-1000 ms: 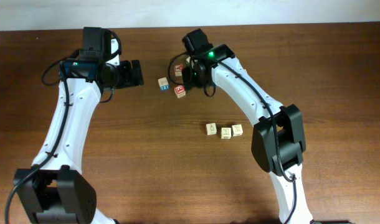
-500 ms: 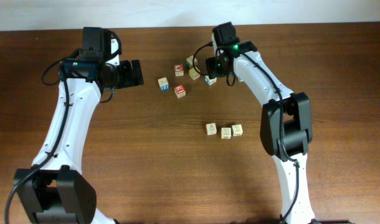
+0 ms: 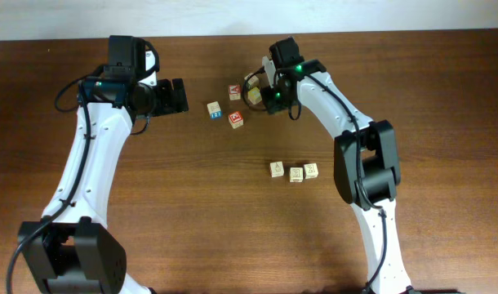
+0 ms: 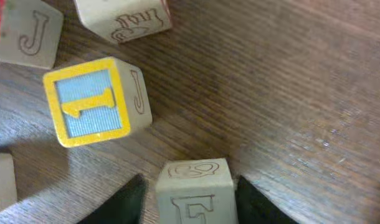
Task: Rotate 5 blocks
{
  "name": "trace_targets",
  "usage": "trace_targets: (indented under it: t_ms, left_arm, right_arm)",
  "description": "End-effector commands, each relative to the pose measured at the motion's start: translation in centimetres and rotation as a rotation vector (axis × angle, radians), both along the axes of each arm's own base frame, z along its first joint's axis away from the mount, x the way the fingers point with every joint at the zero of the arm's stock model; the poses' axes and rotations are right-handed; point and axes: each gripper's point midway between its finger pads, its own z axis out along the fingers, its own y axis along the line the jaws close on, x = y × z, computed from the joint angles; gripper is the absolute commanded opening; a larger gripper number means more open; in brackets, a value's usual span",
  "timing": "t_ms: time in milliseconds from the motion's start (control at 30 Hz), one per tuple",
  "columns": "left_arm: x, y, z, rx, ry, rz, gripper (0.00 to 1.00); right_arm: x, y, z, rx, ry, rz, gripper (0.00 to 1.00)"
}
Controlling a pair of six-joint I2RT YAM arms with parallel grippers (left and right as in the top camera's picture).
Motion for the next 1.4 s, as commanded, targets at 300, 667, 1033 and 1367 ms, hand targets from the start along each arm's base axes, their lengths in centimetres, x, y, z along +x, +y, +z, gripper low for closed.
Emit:
trace_targets:
  t_ms: [300, 667, 1033, 1367]
  left_arm:
    - [0.4, 0.2, 0.3, 0.001, -0.010, 0.018, 0.99]
    - [0.4, 0.3, 0.3, 0.002, -0.009, 0.019, 0.99]
    - [0.4, 0.3, 0.3, 0.002, -0.010, 0.019, 0.99]
    - [0.4, 0.3, 0.3, 0.002, -0.010, 0.019, 0.99]
  right_arm:
    - [-2.3, 1.9, 3.3, 0.103, 0.082, -0.064, 0.31]
    - [-14.4, 7.5, 5.0, 0.064, 0.426, -0.055, 0.31]
    - [-18.5, 5.4, 0.5, -0.225, 0.436, -0.317, 0.27]
    - [-18.3, 5.1, -0.1, -0.231, 0.431, -0.324, 0.37]
